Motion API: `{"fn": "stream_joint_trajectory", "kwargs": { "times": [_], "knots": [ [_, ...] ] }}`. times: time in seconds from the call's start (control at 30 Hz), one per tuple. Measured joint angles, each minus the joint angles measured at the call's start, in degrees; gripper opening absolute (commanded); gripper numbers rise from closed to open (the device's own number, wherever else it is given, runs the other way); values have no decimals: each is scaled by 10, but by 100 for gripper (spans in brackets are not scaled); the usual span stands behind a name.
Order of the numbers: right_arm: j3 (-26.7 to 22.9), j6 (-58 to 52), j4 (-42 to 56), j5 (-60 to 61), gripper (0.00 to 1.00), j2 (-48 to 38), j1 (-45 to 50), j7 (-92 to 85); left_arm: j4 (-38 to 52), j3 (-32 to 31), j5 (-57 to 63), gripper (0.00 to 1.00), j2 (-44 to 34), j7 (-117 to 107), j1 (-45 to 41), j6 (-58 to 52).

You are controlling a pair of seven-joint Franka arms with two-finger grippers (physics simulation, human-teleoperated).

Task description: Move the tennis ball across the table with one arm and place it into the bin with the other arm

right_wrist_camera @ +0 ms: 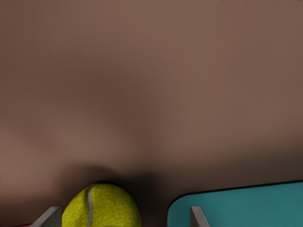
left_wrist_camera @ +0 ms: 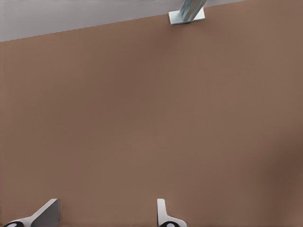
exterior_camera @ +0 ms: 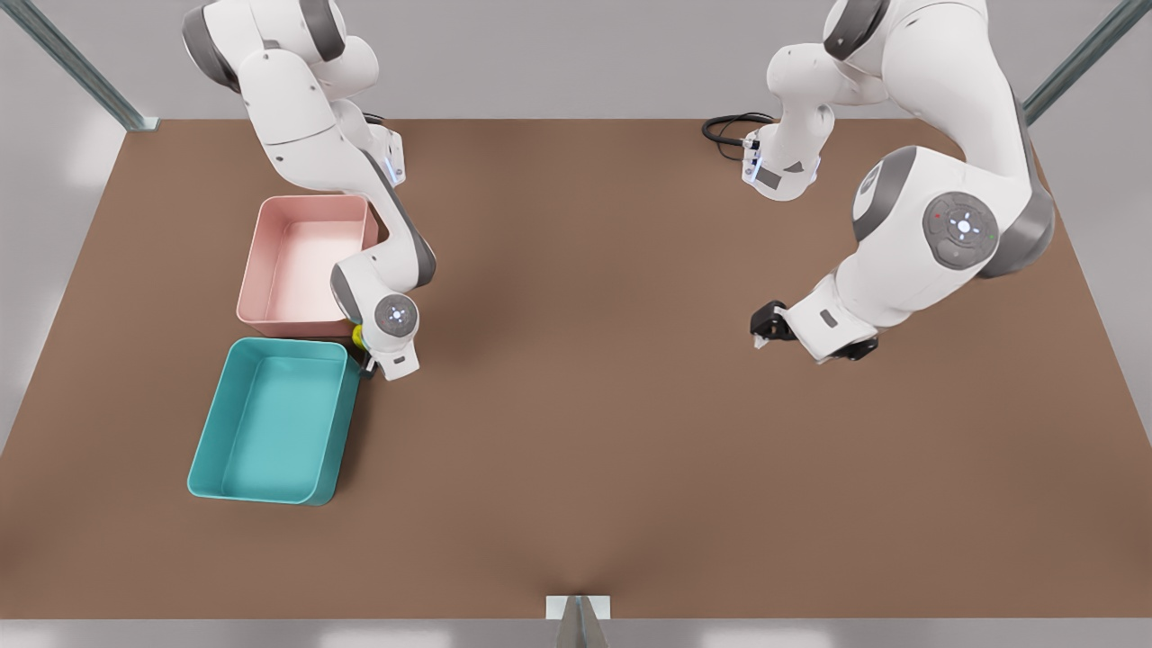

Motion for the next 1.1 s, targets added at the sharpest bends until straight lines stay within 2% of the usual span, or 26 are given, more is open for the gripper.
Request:
{"fn": "stream_joint_trajectory", "kwargs": {
  "times": [0.4,1.1],
  "knots": [
    [-1,4,-10,0,100,2,0,-14,2,6,38,100,-15,-10,41,-109],
    [-1,6,-39,0,100,3,-2,-22,2,6,48,100,-17,-17,58,-149]
  ]
}}
